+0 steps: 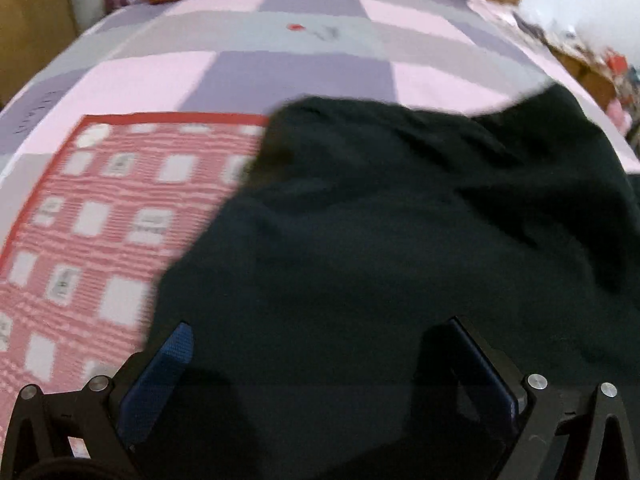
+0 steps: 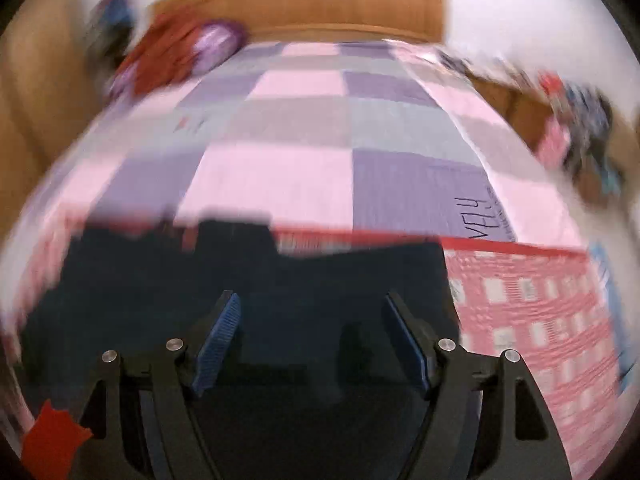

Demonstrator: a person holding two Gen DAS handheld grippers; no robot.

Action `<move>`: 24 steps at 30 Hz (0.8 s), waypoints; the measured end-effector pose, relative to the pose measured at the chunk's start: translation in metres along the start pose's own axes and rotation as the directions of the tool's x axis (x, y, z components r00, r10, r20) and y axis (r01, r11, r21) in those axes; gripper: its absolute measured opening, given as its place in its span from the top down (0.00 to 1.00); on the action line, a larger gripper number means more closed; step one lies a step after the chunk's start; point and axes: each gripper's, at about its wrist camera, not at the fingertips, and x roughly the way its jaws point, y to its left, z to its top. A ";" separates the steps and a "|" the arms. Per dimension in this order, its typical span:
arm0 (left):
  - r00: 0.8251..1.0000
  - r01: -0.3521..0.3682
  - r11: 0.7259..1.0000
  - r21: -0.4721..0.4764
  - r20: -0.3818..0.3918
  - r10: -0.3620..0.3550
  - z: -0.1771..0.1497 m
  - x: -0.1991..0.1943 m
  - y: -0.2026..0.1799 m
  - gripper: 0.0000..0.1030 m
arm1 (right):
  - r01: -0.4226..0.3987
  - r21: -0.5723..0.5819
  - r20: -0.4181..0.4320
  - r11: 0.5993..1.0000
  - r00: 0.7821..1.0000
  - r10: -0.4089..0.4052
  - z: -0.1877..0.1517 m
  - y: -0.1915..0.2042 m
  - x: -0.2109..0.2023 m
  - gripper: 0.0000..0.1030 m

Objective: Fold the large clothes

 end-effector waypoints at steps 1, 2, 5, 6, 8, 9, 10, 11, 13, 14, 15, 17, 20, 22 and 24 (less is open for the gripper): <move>1.000 0.010 1.000 0.017 0.009 -0.010 0.000 -0.004 0.006 0.00 | 0.037 -0.070 0.000 0.997 0.999 -0.037 -0.024 0.007 -0.011 0.26; 0.999 0.032 0.999 0.038 0.008 -0.032 0.001 -0.006 0.008 0.00 | 0.057 -0.117 -0.002 0.991 0.998 -0.057 -0.048 0.010 -0.019 0.26; 0.991 0.133 0.987 0.086 -0.017 -0.132 0.002 -0.005 0.006 0.00 | 0.079 -0.135 -0.058 0.988 0.994 -0.087 -0.095 0.007 -0.026 0.26; 0.983 0.182 0.977 0.110 -0.040 -0.178 0.004 -0.003 0.000 0.00 | 0.067 -0.110 -0.079 0.992 0.994 -0.076 -0.104 0.002 -0.026 0.26; 0.971 0.237 0.955 0.177 -0.070 -0.228 0.011 0.002 -0.026 0.00 | 0.043 -0.050 -0.083 0.998 0.995 -0.047 -0.120 -0.008 -0.025 0.26; 0.965 0.262 0.935 0.238 -0.083 -0.249 0.012 0.005 -0.047 0.00 | 0.039 -0.040 -0.078 0.998 0.996 -0.042 -0.123 -0.010 -0.024 0.26; 0.963 0.270 0.916 0.297 -0.096 -0.252 0.010 0.008 -0.068 0.00 | 0.040 -0.036 -0.080 0.999 0.996 -0.043 -0.122 -0.010 -0.021 0.25; 0.967 0.253 0.901 0.353 -0.105 -0.230 0.007 0.013 -0.087 0.00 | 0.042 -0.034 -0.085 0.999 0.995 -0.045 -0.120 -0.010 -0.015 0.21; 0.993 0.119 0.872 0.475 -0.075 -0.095 0.003 0.037 -0.116 0.00 | 0.048 -0.018 -0.091 0.999 0.995 -0.049 -0.113 -0.013 -0.001 0.17; 0.996 0.056 0.894 0.445 -0.089 -0.018 0.014 0.062 -0.112 0.00 | 0.052 -0.008 -0.089 0.999 0.995 -0.052 -0.109 -0.015 0.004 0.15; 0.994 0.010 0.934 0.356 -0.105 0.029 0.030 0.076 -0.098 0.00 | 0.056 0.014 -0.083 0.998 0.995 -0.055 -0.103 -0.022 0.011 0.15; 0.972 -0.185 0.973 0.138 -0.120 0.202 0.062 0.095 -0.054 0.00 | 0.087 0.074 -0.090 0.993 0.993 -0.080 -0.091 -0.039 0.024 0.15; 0.945 -0.264 0.964 -0.015 -0.204 0.256 0.072 0.097 -0.005 0.00 | 0.145 0.103 -0.108 0.984 0.985 -0.134 -0.079 -0.061 0.042 0.15; 0.946 -0.273 0.961 0.052 -0.168 0.278 0.065 0.085 -0.002 0.00 | 0.183 0.099 -0.113 0.978 0.979 -0.171 -0.078 -0.072 0.041 0.15; 0.961 -0.247 0.958 0.148 -0.088 0.261 0.051 0.064 -0.002 0.00 | 0.183 0.144 -0.117 0.972 0.979 -0.167 -0.084 -0.088 0.031 0.15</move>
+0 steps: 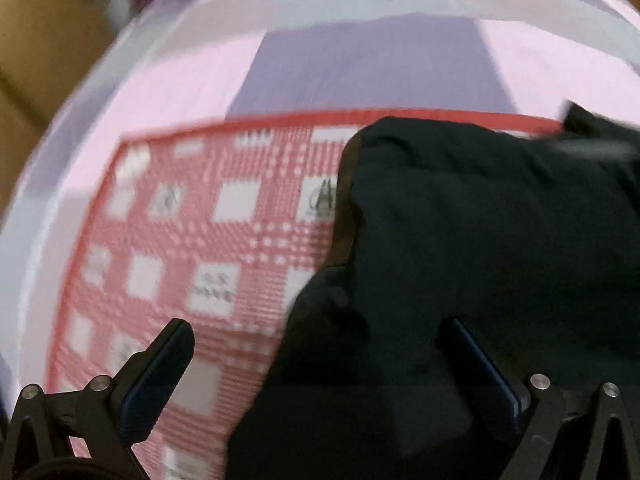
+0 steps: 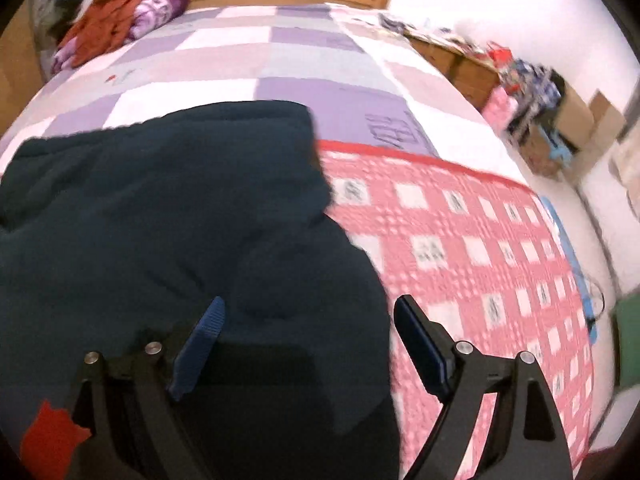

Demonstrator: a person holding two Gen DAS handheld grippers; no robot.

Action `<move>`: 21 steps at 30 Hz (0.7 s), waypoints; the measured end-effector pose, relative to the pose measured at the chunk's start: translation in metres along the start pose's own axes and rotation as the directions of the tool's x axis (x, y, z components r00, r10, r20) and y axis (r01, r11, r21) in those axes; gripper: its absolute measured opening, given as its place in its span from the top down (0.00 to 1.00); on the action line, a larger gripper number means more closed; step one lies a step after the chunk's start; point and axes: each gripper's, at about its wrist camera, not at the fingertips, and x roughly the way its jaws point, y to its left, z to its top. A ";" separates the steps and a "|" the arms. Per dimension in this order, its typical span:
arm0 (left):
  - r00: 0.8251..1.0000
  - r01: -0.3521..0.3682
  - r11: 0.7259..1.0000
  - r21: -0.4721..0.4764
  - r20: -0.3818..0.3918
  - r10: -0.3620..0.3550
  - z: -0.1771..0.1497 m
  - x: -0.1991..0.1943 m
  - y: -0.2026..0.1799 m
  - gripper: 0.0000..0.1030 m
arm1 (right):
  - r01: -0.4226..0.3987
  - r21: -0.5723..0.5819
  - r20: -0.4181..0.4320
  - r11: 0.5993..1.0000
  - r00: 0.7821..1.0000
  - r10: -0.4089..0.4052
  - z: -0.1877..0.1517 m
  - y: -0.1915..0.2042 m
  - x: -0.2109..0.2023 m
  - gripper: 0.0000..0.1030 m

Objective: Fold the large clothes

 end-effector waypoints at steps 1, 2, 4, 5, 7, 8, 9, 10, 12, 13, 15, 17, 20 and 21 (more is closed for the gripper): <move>0.999 0.027 1.000 0.000 0.020 -0.027 -0.002 -0.005 0.004 0.00 | -0.017 0.028 0.009 0.999 1.000 0.017 -0.001 -0.009 -0.005 0.15; 0.995 0.085 0.996 -0.015 0.052 -0.084 -0.008 -0.012 0.011 0.00 | -0.040 0.048 0.025 0.998 0.999 0.039 -0.009 -0.017 -0.013 0.15; 0.985 0.159 0.987 -0.026 0.073 -0.157 -0.018 -0.012 0.019 0.00 | -0.064 0.060 0.050 0.996 0.997 0.061 -0.027 -0.030 -0.025 0.14; 0.982 0.181 0.983 -0.035 0.058 -0.178 -0.021 -0.008 0.021 0.00 | -0.066 0.070 0.040 0.995 0.997 0.063 -0.034 -0.036 -0.026 0.14; 0.974 0.228 0.968 -0.101 0.032 -0.226 -0.021 0.002 0.024 0.00 | -0.105 0.110 0.020 0.988 0.994 0.104 -0.049 -0.042 -0.029 0.13; 0.966 0.259 0.953 -0.159 0.015 -0.260 -0.024 0.008 0.028 0.00 | -0.132 0.150 0.004 0.980 0.991 0.133 -0.051 -0.047 -0.023 0.13; 0.962 0.268 0.946 -0.180 0.004 -0.272 -0.026 0.013 0.029 0.00 | -0.138 0.164 -0.006 0.977 0.990 0.141 -0.052 -0.045 -0.022 0.12; 0.962 0.267 0.946 -0.183 -0.002 -0.272 -0.029 0.012 0.027 0.00 | -0.131 0.164 -0.014 0.978 0.991 0.135 -0.051 -0.043 -0.017 0.12; 0.983 0.180 0.976 -0.124 0.045 -0.176 -0.031 -0.001 0.022 0.00 | -0.104 0.138 -0.028 0.985 0.994 0.108 -0.047 -0.035 -0.009 0.11; 0.988 0.141 0.985 -0.101 0.076 -0.133 -0.034 -0.007 0.023 0.00 | -0.086 0.120 -0.017 0.989 0.996 0.089 -0.045 -0.033 -0.007 0.10; 0.992 0.089 0.989 -0.118 0.102 -0.077 -0.046 -0.007 0.033 0.00 | -0.050 0.097 -0.008 0.994 0.999 0.051 -0.044 -0.034 -0.005 0.10; 0.993 0.114 0.977 -0.178 0.049 -0.107 -0.054 0.002 0.041 0.00 | -0.058 0.101 -0.018 0.993 0.998 0.060 -0.042 -0.037 -0.005 0.10; 0.997 0.015 0.995 -0.102 0.075 -0.007 -0.049 -0.018 0.028 0.00 | -0.014 0.044 0.007 0.999 1.000 0.014 -0.041 -0.031 -0.022 0.10; 0.994 -0.021 0.999 -0.047 0.110 0.026 -0.047 -0.032 0.019 0.00 | -0.002 0.018 0.029 1.000 1.000 0.001 -0.041 -0.027 -0.029 0.10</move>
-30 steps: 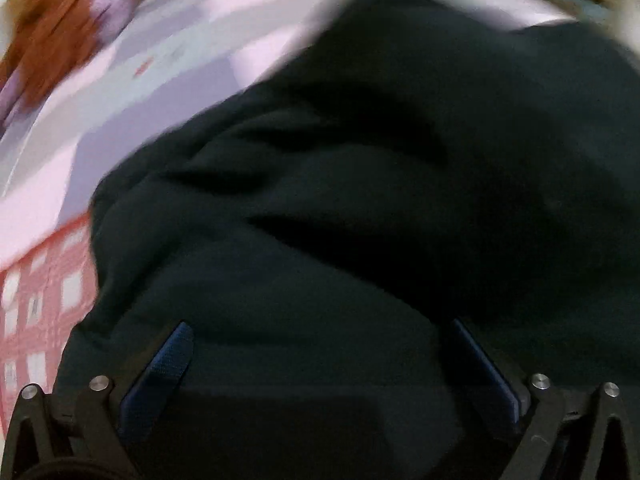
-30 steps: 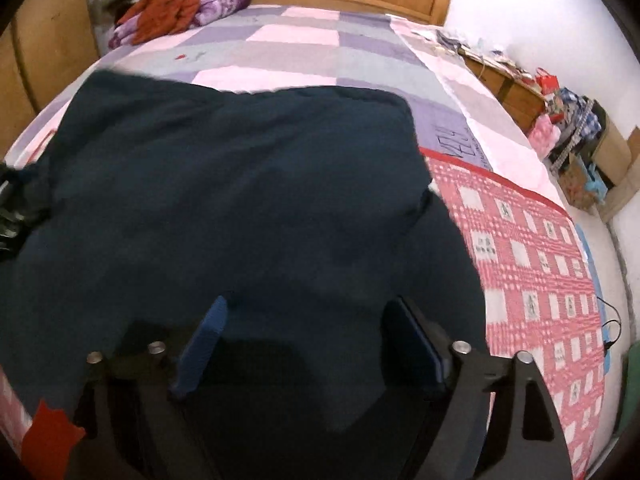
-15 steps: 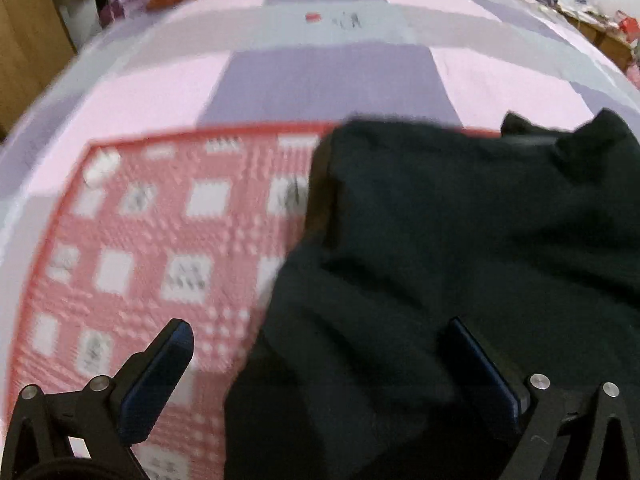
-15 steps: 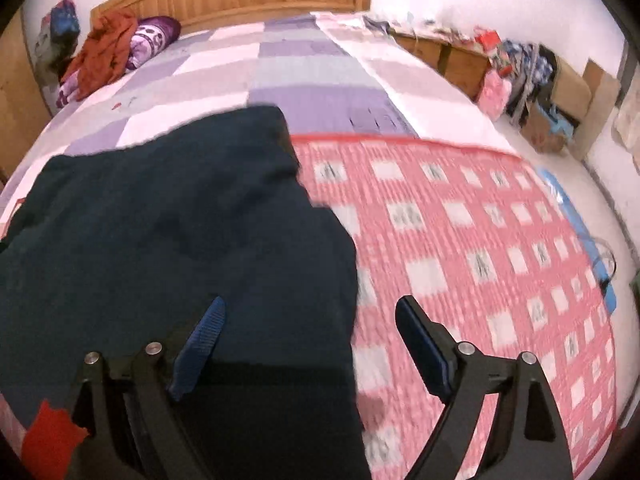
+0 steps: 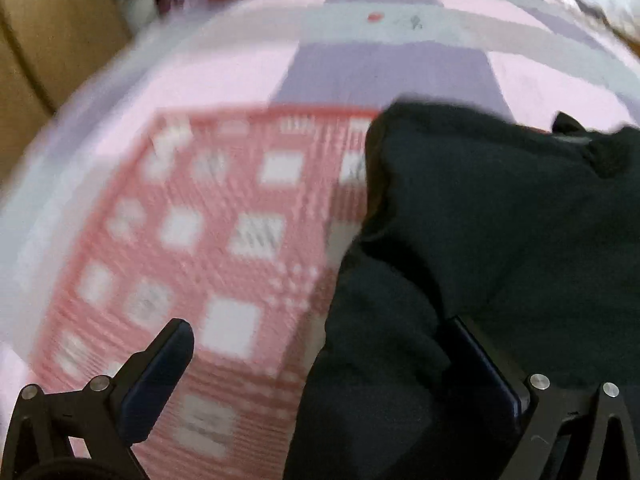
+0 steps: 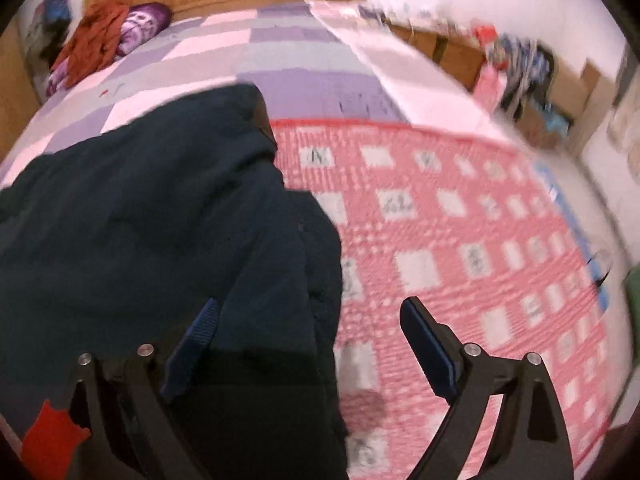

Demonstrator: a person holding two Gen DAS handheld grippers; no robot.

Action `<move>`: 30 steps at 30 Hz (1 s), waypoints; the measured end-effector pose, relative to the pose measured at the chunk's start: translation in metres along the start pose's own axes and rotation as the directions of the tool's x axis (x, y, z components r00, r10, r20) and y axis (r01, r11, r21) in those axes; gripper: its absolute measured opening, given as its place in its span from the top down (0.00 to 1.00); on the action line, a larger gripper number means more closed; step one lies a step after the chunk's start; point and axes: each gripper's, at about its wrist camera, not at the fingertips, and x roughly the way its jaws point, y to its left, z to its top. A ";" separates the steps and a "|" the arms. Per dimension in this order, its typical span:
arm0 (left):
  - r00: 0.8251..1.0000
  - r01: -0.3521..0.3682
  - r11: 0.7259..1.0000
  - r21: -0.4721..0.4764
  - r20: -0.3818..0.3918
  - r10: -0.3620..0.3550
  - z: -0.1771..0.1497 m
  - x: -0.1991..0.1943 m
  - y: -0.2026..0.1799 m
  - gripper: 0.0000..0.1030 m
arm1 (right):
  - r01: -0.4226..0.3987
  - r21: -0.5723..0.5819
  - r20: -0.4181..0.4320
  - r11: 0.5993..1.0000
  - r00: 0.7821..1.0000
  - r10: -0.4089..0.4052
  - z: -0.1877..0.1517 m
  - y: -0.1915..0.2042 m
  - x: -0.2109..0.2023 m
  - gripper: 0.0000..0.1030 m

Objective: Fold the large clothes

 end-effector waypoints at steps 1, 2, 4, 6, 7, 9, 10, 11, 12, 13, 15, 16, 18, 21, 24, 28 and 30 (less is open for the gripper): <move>0.999 -0.006 0.998 0.059 0.053 0.003 0.002 -0.018 -0.013 0.00 | -0.005 -0.034 0.036 0.999 0.999 0.006 0.000 0.007 -0.011 0.10; 0.994 0.016 0.994 0.108 0.107 -0.028 0.002 -0.037 -0.028 0.00 | -0.023 -0.069 0.083 0.997 0.996 0.029 -0.002 0.016 -0.023 0.10; 0.981 0.081 0.982 0.170 0.162 -0.109 -0.001 -0.066 -0.055 0.00 | -0.067 -0.143 0.148 0.987 0.985 0.088 -0.005 0.042 -0.041 0.09; 0.963 0.180 0.959 0.221 0.158 -0.217 -0.006 -0.083 -0.092 0.00 | -0.107 -0.229 0.164 0.968 0.975 0.147 -0.005 0.077 -0.048 0.09; 0.955 0.231 0.944 0.234 0.130 -0.266 -0.009 -0.085 -0.113 0.00 | -0.128 -0.282 0.163 0.951 0.970 0.179 -0.004 0.098 -0.049 0.09; 0.952 0.254 0.935 0.247 0.105 -0.287 -0.013 -0.079 -0.140 0.00 | -0.148 -0.375 0.145 0.915 0.966 0.216 -0.003 0.133 -0.044 0.09; 0.957 0.246 0.936 0.252 0.091 -0.276 -0.014 -0.073 -0.146 0.00 | -0.154 -0.423 0.119 0.893 0.967 0.224 -0.002 0.148 -0.036 0.09; 0.969 0.216 0.942 0.259 0.059 -0.238 -0.016 -0.056 -0.152 0.00 | -0.141 -0.457 0.095 0.878 0.974 0.206 0.001 0.155 -0.025 0.09; 0.974 0.203 0.946 0.252 0.049 -0.222 -0.017 -0.047 -0.148 0.00 | -0.123 -0.463 0.089 0.878 0.979 0.184 0.005 0.150 -0.014 0.09; 0.977 0.192 0.955 0.227 0.043 -0.207 -0.019 -0.035 -0.138 0.00 | -0.088 -0.438 0.093 0.895 0.986 0.142 0.012 0.136 -0.003 0.09; 0.987 0.156 0.982 0.106 0.021 -0.159 -0.012 -0.014 -0.098 0.00 | -0.014 -0.233 0.037 0.972 0.999 0.023 0.029 0.071 0.027 0.09; 0.994 0.114 0.993 0.024 -0.005 -0.114 -0.008 -0.002 -0.070 0.00 | 0.030 -0.087 -0.014 0.996 0.999 -0.031 0.034 0.026 0.040 0.08; 0.998 0.045 0.998 -0.054 -0.048 -0.047 -0.006 0.013 -0.036 0.00 | -0.024 0.089 -0.083 0.996 0.996 0.032 0.029 -0.033 0.050 0.04; 0.995 0.020 0.996 -0.089 -0.100 -0.029 -0.001 0.016 -0.010 0.00 | 0.046 -0.027 -0.040 0.999 0.998 -0.047 0.027 -0.024 0.033 0.04; 0.999 0.029 0.999 0.016 -0.021 -0.028 0.009 -0.014 -0.042 0.00 | 0.063 -0.119 0.087 0.991 0.995 -0.053 0.035 0.018 0.005 0.04; 0.957 0.286 0.946 0.155 0.008 -0.291 0.026 -0.045 -0.119 0.00 | -0.075 -0.195 0.159 0.978 0.981 0.107 0.056 0.100 -0.021 0.03; 0.930 0.366 0.909 0.198 -0.037 -0.366 0.036 -0.045 -0.160 0.00 | -0.105 -0.260 0.095 0.960 0.986 0.134 0.067 0.143 -0.015 0.03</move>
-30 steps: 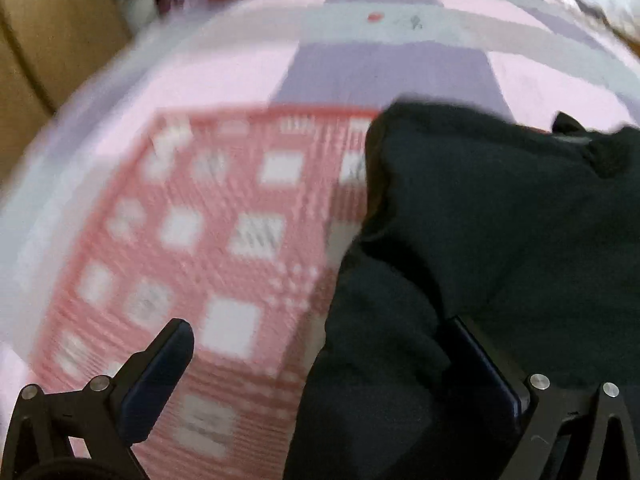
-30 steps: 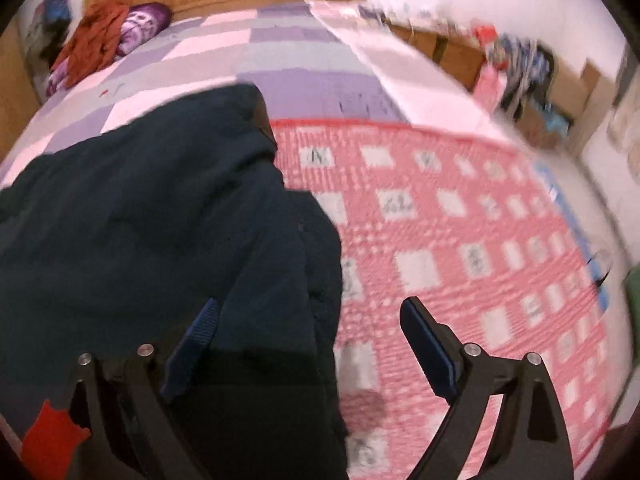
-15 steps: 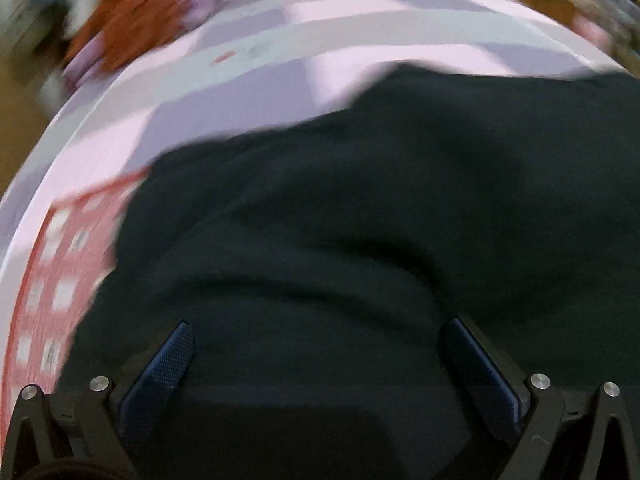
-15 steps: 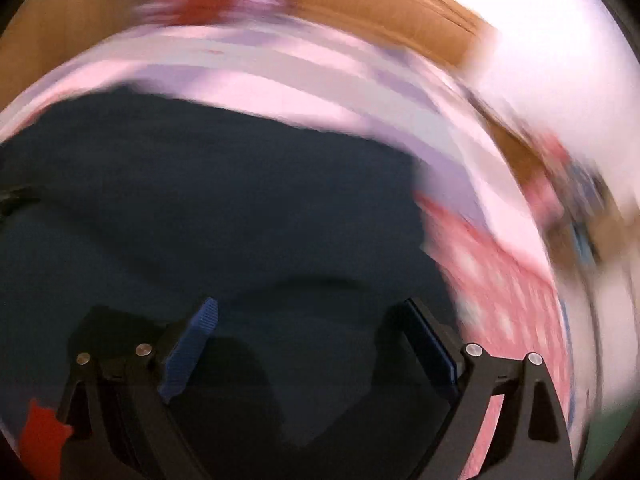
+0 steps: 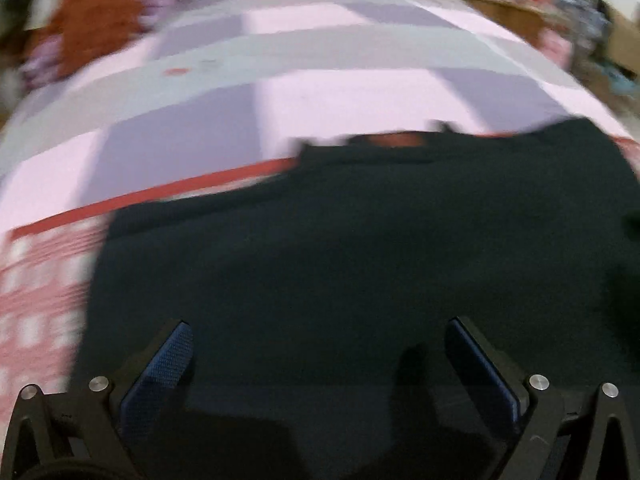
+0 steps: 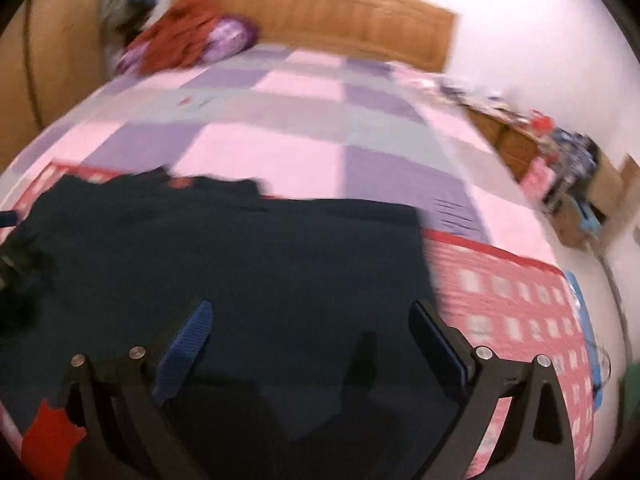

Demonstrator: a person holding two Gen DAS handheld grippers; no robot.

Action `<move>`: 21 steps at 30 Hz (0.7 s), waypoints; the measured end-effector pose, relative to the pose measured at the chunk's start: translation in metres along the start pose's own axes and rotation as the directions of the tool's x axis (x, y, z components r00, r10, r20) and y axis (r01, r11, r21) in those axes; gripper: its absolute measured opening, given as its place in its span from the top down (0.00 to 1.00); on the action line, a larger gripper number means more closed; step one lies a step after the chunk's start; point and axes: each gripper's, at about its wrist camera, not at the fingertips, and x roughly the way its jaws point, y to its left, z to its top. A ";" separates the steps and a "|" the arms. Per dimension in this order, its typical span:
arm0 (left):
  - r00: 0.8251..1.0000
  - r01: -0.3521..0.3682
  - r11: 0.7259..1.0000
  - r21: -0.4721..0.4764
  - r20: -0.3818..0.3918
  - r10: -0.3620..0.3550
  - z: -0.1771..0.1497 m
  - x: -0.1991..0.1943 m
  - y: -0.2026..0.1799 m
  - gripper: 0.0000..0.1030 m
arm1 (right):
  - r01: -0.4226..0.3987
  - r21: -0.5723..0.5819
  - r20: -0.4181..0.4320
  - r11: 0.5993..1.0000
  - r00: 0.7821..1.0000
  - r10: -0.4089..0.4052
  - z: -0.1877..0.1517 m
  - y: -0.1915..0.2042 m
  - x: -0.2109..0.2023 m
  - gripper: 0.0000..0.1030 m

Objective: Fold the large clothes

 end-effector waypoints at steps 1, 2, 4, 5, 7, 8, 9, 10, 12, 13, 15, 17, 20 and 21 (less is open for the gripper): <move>0.999 0.020 1.000 0.022 -0.036 -0.020 0.009 0.014 -0.016 0.00 | -0.030 -0.043 -0.032 0.999 0.999 0.029 0.007 0.017 0.010 0.03; 0.998 0.013 0.999 0.043 -0.062 -0.010 0.012 0.024 -0.026 0.00 | -0.032 -0.073 -0.065 0.997 0.998 0.027 0.012 0.027 0.022 0.03; 0.989 -0.063 0.995 0.081 -0.130 0.073 0.019 0.054 -0.024 0.00 | 0.007 -0.098 -0.145 0.995 0.989 -0.022 0.011 0.029 0.047 0.03; 0.986 -0.060 0.997 0.038 -0.150 0.065 0.021 0.063 -0.009 0.00 | 0.037 -0.079 -0.198 0.996 0.979 -0.052 0.009 0.013 0.064 0.03; 0.979 -0.119 0.991 -0.069 -0.176 0.105 0.023 0.069 0.027 0.00 | 0.087 0.023 -0.228 0.996 0.970 -0.079 0.002 -0.036 0.078 0.02; 0.973 -0.162 0.976 -0.147 -0.188 0.133 0.018 0.070 0.059 0.00 | 0.119 0.098 -0.239 0.988 0.967 -0.093 -0.005 -0.067 0.082 0.02; 0.971 -0.179 0.965 -0.189 -0.193 0.142 0.011 0.069 0.082 0.00 | 0.151 0.156 -0.251 0.976 0.962 -0.109 -0.014 -0.092 0.085 0.00; 0.963 -0.219 0.952 -0.214 -0.206 0.175 0.002 0.069 0.103 0.00 | 0.171 0.238 -0.270 0.956 0.957 -0.104 -0.026 -0.123 0.085 0.00; 0.948 -0.277 0.921 -0.274 -0.237 0.215 -0.016 0.065 0.139 0.00 | 0.192 0.339 -0.294 0.921 0.951 -0.090 -0.046 -0.162 0.082 0.00; 0.947 -0.281 0.908 -0.309 -0.245 0.210 -0.022 0.063 0.152 0.00 | 0.177 0.365 -0.293 0.914 0.954 -0.067 -0.053 -0.172 0.080 0.00; 0.940 -0.308 0.870 -0.386 -0.263 0.216 -0.038 0.054 0.182 0.00 | 0.171 0.347 -0.276 0.922 0.958 -0.074 -0.058 -0.171 0.072 0.00; 0.938 -0.322 0.845 -0.427 -0.265 0.224 -0.051 0.042 0.201 0.00 | 0.196 0.297 -0.251 0.935 0.960 -0.121 -0.054 -0.163 0.067 0.00; 0.943 -0.324 0.853 -0.408 -0.217 0.254 -0.068 0.019 0.205 0.00 | 0.183 0.322 -0.216 0.929 0.969 -0.117 -0.057 -0.165 0.050 0.00; 0.948 -0.311 0.863 -0.397 -0.194 0.252 -0.077 0.008 0.205 0.00 | 0.161 0.327 -0.201 0.931 0.975 -0.098 -0.063 -0.166 0.040 0.00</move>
